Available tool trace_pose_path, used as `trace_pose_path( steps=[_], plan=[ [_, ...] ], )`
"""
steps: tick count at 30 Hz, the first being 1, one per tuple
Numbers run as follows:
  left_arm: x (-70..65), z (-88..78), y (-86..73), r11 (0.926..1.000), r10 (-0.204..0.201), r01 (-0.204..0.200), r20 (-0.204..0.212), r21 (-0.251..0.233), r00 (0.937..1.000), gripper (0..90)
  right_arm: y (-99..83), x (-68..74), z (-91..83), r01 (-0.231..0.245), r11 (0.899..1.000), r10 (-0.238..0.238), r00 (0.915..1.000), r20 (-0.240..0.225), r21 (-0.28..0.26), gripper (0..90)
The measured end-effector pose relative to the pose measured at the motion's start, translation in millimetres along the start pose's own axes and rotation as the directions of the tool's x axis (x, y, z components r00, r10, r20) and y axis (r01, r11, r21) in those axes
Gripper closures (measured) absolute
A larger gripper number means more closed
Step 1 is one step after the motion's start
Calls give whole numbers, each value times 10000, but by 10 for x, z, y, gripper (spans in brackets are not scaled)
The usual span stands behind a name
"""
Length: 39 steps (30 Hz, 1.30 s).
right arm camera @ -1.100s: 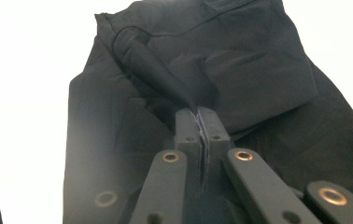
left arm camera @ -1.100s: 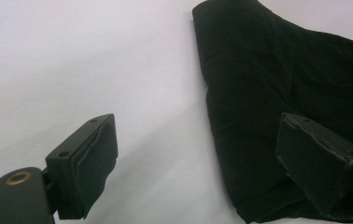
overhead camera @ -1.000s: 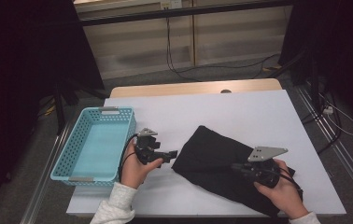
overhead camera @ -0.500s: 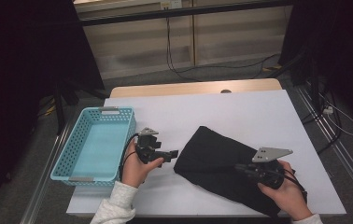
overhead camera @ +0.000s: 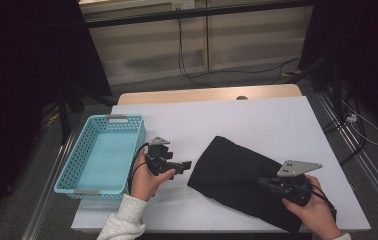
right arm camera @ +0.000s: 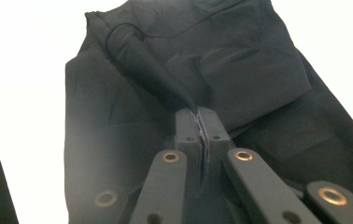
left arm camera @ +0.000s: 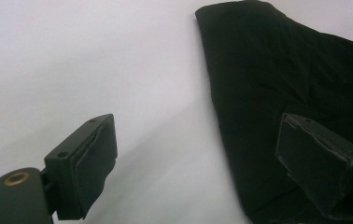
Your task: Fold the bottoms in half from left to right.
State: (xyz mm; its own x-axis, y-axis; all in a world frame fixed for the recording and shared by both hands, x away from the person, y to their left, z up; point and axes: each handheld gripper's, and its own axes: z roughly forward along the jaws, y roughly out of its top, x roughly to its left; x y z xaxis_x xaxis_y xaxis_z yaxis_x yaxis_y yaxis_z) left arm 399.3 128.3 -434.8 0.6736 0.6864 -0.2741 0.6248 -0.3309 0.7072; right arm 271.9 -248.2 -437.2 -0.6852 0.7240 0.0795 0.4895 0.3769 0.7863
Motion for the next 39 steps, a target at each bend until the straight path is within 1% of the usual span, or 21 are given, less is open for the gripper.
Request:
trace_pose_path(
  steps=[7, 10, 11, 13, 14, 15, 17, 18, 21, 22, 23, 25, 27, 29, 32, 34, 35, 37, 38, 39],
  plan=[
    [4, -4, 2, 10000, -7, 7, -10, -51, 10000, 126, -3, -4, -9, -13, 10000, 14, 10000, 42, -55, 887],
    [11, -4, 1, 10000, 6, -6, -2, 8, 10000, 126, -4, -4, -12, -19, 10000, 19, 10000, 14, -53, 887],
    [7, 2, -3, 10000, -88, 88, -31, -34, 10000, 126, -4, -4, -13, -25, 10000, 25, 10000, 17, -56, 886],
    [12, 2, -3, 10000, -40, 40, -34, 25, 10000, 126, -5, -5, -17, -55, 9999, 55, 10000, 12, -90, 887],
    [10, 3, -4, 10000, -74, 74, -57, -21, 10000, 126, -5, -5, -19, -61, 9999, 61, 10000, 18, -105, 887],
    [17, -4, -1, 10000, -1, 1, -66, 32, 10000, 125, -5, -5, -20, -57, 9999, 58, 10000, 27, -109, 887],
    [19, -12, 1, 10000, -49, 49, -61, -13, 10000, 124, -9, -7, -25, -66, 9999, 66, 10000, 43, -76, 887],
    [26, -23, 6, 10000, 18, -18, -70, 32, 10000, 124, -12, -10, -26, -76, 9999, 76, 10000, 25, -91, 887],
    [29, -39, 18, 9999, -94, 93, -54, -85, 9999, 121, -18, -19, -29, -123, 9999, 123, 9999, 4, -90, 887],
    [32, -41, 19, 9999, -91, 91, -75, -56, 9999, 119, -21, -21, -28, -140, 9999, 140, 9999, 28, -92, 887],
    [38, -49, 20, 10000, -2, 2, -42, 26, 10000, 113, -21, -24, -28, -128, 9999, 128, 9999, 26, -78, 887],
    [47, -52, 18, 10000, -26, 27, -67, 61, 10000, 112, -19, -22, -34, -149, 9998, 149, 9999, 27, -97, 887],
    [44, -63, 17, 10000, -42, 42, -95, -4, 9999, 107, -17, -23, -46, -149, 9998, 149, 9999, 48, -117, 887],
    [53, -88, 16, 9999, 107, -106, -102, 117, 9999, 105, -16, -27, -55, -166, 9998, 167, 9998, 65, -110, 887],
    [69, -122, -8, 9999, 106, -105, -161, 76, 9998, 102, -20, -19, -56, -158, 9998, 159, 9998, 86, -89, 887],
    [90, -141, -29, 10000, 23, -22, -181, 68, 9998, 101, -25, -10, -64, -123, 9999, 123, 9999, 61, -26, 887],
    [99, -151, -36, 9999, 25, -23, -171, 108, 9999, 101, -30, -4, -76, -111, 9999, 111, 9999, 87, -4, 887],
    [92, -157, -40, 10000, -44, 45, -113, 34, 9999, 99, -37, -11, -105, -121, 9999, 121, 9998, 124, -58, 887],
    [94, -162, -38, 9999, 46, -45, -92, 90, 9999, 99, -35, -15, -115, -151, 9998, 152, 9998, 148, -89, 887],
    [85, -160, -39, 10000, 54, -54, -76, 47, 10000, 99, -31, -19, -122, -157, 9998, 159, 9997, 178, -128, 888]
  ],
)
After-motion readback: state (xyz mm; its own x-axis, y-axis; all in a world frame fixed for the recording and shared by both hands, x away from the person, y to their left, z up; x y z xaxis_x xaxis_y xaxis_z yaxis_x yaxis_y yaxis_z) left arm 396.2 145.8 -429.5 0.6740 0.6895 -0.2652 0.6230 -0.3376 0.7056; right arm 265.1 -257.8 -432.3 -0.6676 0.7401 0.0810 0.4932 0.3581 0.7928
